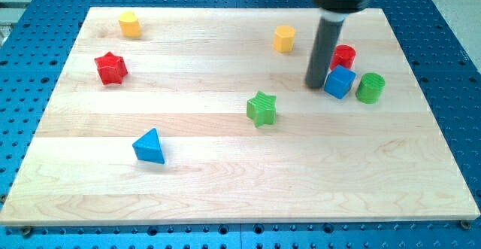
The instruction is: Move the green star below the green circle
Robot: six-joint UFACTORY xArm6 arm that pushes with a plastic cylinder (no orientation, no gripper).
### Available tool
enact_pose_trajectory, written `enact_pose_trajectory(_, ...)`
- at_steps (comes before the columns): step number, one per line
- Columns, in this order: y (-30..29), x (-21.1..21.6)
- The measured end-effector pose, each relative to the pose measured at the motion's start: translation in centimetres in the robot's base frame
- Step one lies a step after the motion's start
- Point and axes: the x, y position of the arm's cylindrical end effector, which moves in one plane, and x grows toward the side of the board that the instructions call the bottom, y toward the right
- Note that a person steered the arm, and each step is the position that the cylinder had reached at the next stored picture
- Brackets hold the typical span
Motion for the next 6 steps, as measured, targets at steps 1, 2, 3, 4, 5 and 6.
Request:
enact_pose_trajectory(1,-1.5,7.1)
enact_pose_trajectory(2,-6.6,9.7)
enact_pose_trajectory(3,-12.2,5.7)
enact_pose_trajectory(4,-6.8,4.5)
enact_pose_trajectory(5,0.7,4.5)
enact_pose_trajectory(6,-0.7,4.7)
